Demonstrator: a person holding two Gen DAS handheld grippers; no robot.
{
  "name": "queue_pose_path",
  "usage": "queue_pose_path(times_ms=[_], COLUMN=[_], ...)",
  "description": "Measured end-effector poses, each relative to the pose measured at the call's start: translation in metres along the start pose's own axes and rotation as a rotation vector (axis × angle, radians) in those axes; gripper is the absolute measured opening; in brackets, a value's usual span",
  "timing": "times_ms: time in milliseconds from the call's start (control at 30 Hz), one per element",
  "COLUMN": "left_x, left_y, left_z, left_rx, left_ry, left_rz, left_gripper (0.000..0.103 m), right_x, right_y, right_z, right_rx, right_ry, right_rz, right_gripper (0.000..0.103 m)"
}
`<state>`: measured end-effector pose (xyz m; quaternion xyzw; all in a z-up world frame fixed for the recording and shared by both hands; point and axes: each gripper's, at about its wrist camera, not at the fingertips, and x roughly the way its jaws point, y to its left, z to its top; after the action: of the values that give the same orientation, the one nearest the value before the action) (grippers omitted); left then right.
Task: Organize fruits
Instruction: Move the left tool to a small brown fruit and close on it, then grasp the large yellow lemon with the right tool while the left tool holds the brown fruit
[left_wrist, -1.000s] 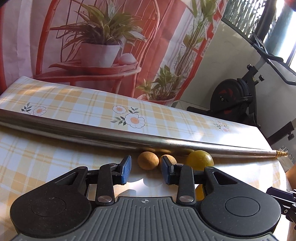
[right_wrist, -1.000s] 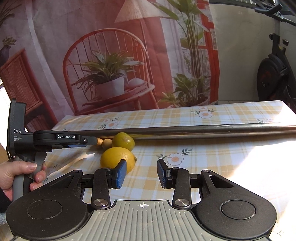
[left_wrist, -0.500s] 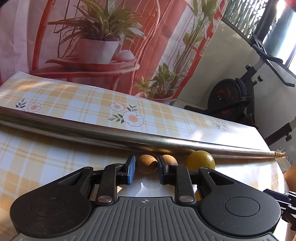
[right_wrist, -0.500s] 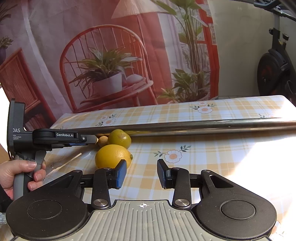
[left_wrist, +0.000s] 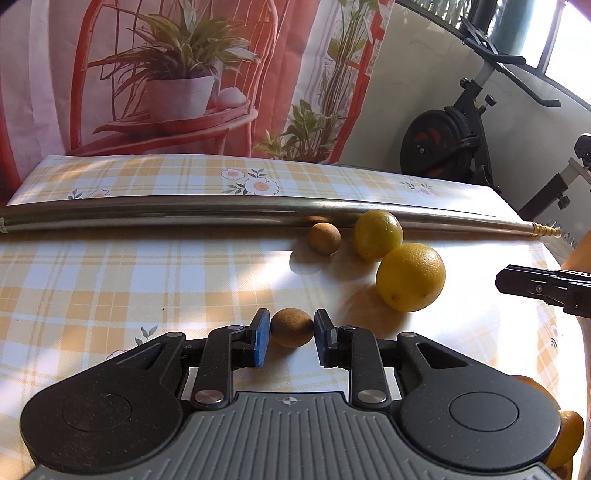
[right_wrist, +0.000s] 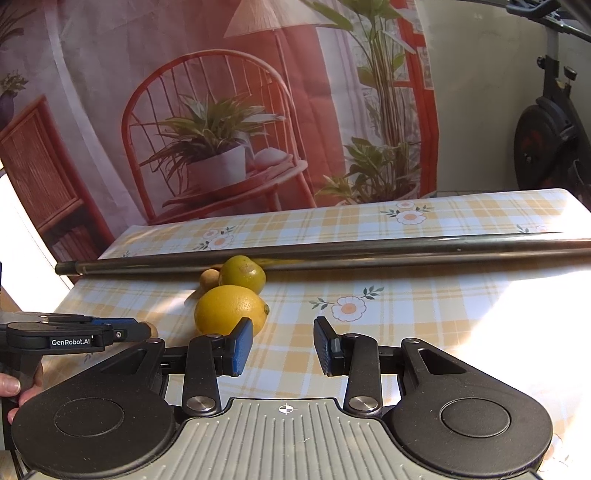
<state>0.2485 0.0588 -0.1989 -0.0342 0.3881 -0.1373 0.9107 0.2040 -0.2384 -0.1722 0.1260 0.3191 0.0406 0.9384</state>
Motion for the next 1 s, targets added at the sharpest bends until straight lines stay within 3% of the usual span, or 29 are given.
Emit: queue_pose_path(times_ms=[367,667,1000], left_x=[0.012,0.001,-0.034], left_y=[0.002,-0.004,-0.018], left_z=[0.003,-0.001,-0.012], left_rx=[-0.016,-0.012,-0.028], left_ry=[0.028,-0.032,-0.132], left_rz=[-0.007,0.017,0.009], left_gripper=[0.029,0.03,0.03], right_x=[0.003,0.033,0.084], right_y=[0.006,0.028,0.05], right_z=[0.002,0.013,0.029], right_rx=[-0.035,-0.165,-0.252], right_ry=[0.019,0.067,0.182], right_rz=[0.009,0.102,0.091], right_gripper=[0.035,0.072,0.074])
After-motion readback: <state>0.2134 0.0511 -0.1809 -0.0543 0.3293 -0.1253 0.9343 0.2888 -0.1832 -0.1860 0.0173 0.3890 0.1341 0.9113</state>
